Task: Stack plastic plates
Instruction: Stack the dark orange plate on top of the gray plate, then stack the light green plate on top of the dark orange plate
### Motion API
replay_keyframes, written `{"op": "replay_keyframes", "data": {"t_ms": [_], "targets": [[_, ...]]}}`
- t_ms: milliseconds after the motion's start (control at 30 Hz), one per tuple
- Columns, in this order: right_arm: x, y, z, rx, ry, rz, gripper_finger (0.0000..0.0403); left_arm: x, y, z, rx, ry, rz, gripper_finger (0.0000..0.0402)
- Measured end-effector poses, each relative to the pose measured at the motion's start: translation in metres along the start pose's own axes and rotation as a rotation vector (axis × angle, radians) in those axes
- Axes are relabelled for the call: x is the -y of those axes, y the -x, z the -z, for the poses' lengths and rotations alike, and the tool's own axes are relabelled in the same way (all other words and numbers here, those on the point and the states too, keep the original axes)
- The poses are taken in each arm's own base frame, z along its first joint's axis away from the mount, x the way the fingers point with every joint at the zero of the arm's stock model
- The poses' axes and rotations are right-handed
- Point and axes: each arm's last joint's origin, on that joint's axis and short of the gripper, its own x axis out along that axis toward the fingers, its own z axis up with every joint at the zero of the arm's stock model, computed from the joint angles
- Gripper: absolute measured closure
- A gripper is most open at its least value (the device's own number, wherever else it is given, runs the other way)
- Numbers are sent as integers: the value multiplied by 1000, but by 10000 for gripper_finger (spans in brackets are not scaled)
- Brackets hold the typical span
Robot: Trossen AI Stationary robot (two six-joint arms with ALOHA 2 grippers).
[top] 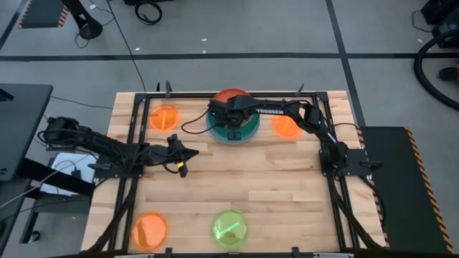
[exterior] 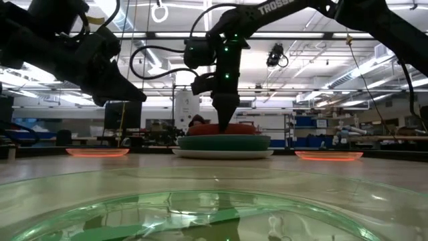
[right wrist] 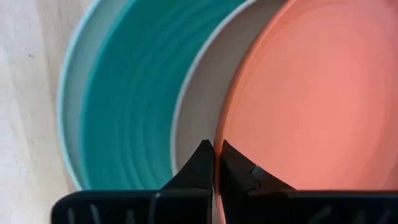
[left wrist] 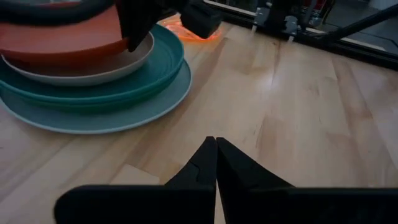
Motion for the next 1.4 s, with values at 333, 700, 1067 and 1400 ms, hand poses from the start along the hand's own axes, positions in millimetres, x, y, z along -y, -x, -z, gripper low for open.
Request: {"op": "replay_keyframes", "data": {"t_ms": [333,700,1067,1400], "targets": [[-10,-16,5,-24,7,8,371,-1,-1,-1,9,3,-5,392],[-16,-16,2,-14,20,56,328,-1,-1,-2,12,-21,-4,392],[-28,4,0,7,49,105,269,0,-1,-4,32,-26,2,392],[-41,57,6,87,62,103,260,2,0,-8,70,-8,23,392]]}}
